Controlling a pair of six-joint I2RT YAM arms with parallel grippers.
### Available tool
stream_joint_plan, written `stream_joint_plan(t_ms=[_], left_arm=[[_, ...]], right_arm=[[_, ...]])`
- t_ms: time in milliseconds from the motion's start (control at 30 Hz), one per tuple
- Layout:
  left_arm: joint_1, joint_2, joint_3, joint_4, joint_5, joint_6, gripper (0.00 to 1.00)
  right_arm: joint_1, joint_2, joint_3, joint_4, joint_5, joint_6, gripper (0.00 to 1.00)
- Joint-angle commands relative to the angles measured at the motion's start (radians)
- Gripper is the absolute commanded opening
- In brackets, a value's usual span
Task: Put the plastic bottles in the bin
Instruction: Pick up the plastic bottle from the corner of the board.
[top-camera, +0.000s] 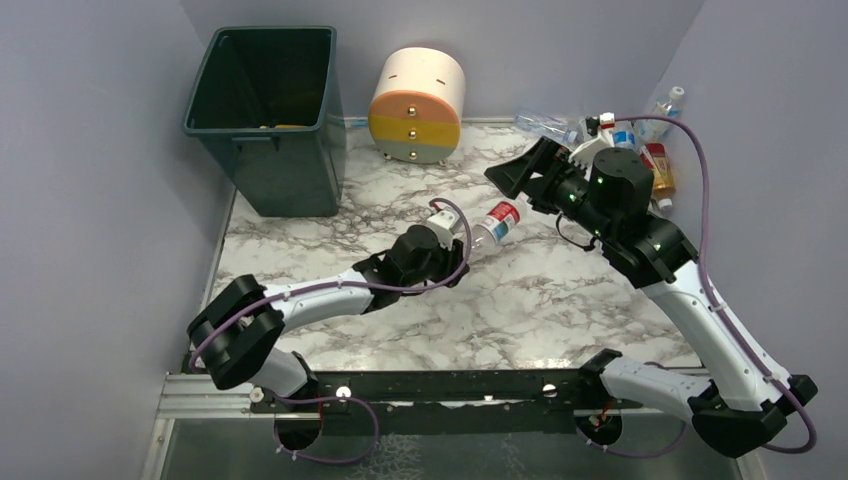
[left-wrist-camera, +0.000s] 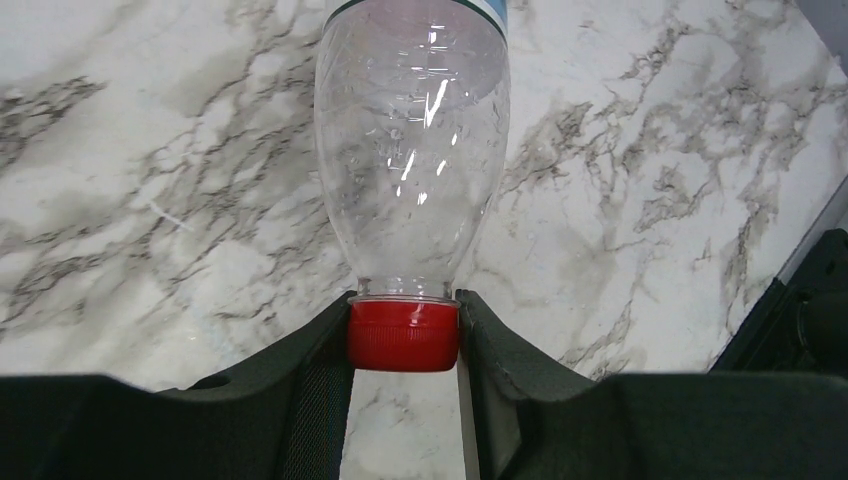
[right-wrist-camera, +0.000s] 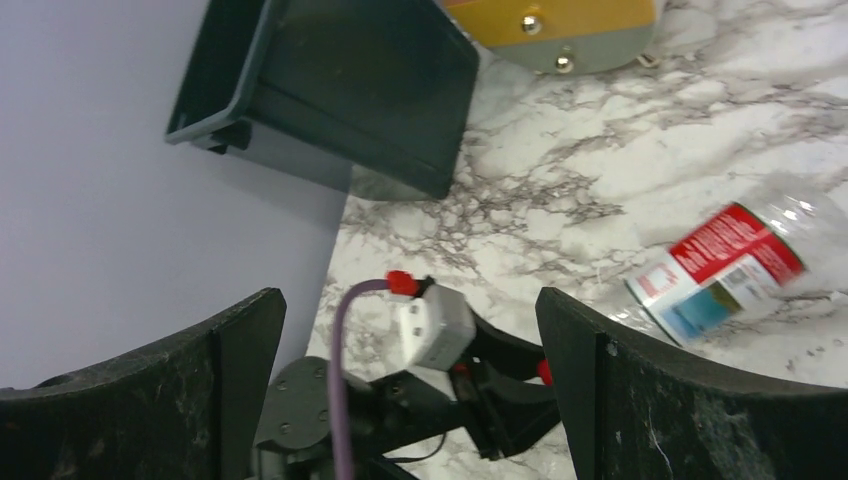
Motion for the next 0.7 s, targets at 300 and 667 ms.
stream_joint_plan(t_ms=[300, 667], left_arm=[[0.145, -0.228, 0.104, -0.281, -0.087, 0.044, 0.13], [0.207, -0.269, 0.380, -0.456, -0.155, 0.113, 0.13]], right_arm=[[0.004, 0.027, -0.025, -0.062, 0.143, 0.025, 0.99], [0.004, -0.031, -0.127, -0.055, 0.110, 0.065, 0.99]])
